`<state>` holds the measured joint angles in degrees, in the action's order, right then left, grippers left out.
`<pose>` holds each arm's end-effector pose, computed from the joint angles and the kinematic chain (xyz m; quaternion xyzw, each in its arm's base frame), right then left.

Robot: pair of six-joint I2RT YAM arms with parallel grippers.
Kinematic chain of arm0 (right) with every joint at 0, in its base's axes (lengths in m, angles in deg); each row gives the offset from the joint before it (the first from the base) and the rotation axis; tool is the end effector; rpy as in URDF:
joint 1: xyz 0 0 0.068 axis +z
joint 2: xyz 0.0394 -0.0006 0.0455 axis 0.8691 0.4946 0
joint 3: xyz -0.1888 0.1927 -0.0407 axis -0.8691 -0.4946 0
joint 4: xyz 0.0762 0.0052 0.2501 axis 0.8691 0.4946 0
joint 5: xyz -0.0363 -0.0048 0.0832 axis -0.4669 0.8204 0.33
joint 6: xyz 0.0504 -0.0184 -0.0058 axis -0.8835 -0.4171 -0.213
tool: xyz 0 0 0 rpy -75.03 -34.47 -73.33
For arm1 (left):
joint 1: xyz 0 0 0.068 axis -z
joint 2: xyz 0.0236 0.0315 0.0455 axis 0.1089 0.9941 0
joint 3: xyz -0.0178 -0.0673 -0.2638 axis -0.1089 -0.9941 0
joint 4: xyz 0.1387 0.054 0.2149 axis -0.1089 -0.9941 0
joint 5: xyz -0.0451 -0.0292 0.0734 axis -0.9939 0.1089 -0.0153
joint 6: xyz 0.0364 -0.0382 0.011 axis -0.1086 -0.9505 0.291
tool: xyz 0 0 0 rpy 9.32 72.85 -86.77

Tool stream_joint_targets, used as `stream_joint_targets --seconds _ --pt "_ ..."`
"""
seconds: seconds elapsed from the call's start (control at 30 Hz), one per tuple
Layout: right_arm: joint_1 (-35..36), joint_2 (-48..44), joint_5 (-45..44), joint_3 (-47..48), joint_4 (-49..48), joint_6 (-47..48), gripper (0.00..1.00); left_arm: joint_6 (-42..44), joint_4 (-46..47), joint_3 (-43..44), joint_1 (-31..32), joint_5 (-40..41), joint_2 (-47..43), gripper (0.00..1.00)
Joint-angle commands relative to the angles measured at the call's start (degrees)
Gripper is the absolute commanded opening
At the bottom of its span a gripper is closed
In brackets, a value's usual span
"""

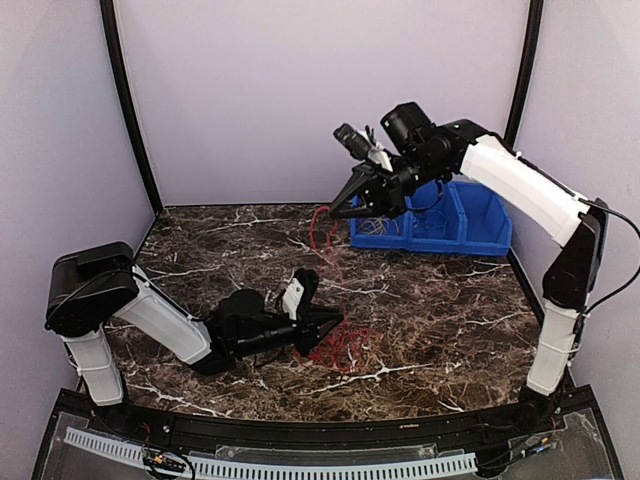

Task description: Untangle the cables

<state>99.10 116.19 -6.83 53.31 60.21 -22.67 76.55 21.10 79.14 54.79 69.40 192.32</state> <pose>0.2823 0.2695 0.3818 -0.6017 0.5220 0.5574 0.2339 0.1633 -0.3000 0.1608 0.3196 0.6390 -0.4322 0.5502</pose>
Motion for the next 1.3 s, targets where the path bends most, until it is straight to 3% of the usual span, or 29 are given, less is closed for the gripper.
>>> stream_joint_targets --seconds 0.0,0.1,0.17,0.37,0.6,0.67,0.8,0.87,1.07,1.27 --pt "-5.02 -0.50 8.54 12.79 -2.51 -5.25 0.00 -1.19 0.73 -2.29 0.31 -0.08 -1.78 0.16" --pt "-7.70 -2.38 10.61 14.77 -13.67 -14.80 0.00 -1.50 0.13 -2.96 0.31 0.69 -1.51 0.15" --pt "-8.92 -3.24 10.75 16.60 -16.01 -16.64 0.00 -1.84 -0.16 -3.51 0.31 1.24 -1.23 0.13" --pt "-12.60 -6.90 9.27 18.19 -15.42 -15.86 0.00 -3.80 -1.57 -6.58 0.31 2.64 -1.43 0.11" --pt "-15.10 -9.99 7.03 13.06 -14.97 -15.33 0.00 -3.79 -7.12 -10.97 0.31 5.94 -7.45 0.10" --pt "-15.10 -11.77 6.43 8.82 -18.10 -16.57 0.00 -3.63 -9.04 -11.55 0.31 7.31 -10.01 0.15" --pt "-15.05 -13.11 5.45 3.04 -23.28 -20.03 0.00 -3.57 -13.16 -10.51 0.49 10.74 -15.69 0.41" --pt "-15.01 -13.74 3.89 0.29 -24.86 -20.64 0.00 -2.30 -14.60 -9.43 1.05 12.87 -18.67 0.48" --pt "-14.32 -15.88 2.00 -7.74 -28.23 -21.20 0.00 1.56 -21.12 -2.58 1.97 18.18 -24.16 0.61" --pt "-11.70 -17.37 -3.77 -12.98 -27.72 -18.33 0.00 2.19 -23.65 5.11 1.98 18.73 -26.76 0.64"
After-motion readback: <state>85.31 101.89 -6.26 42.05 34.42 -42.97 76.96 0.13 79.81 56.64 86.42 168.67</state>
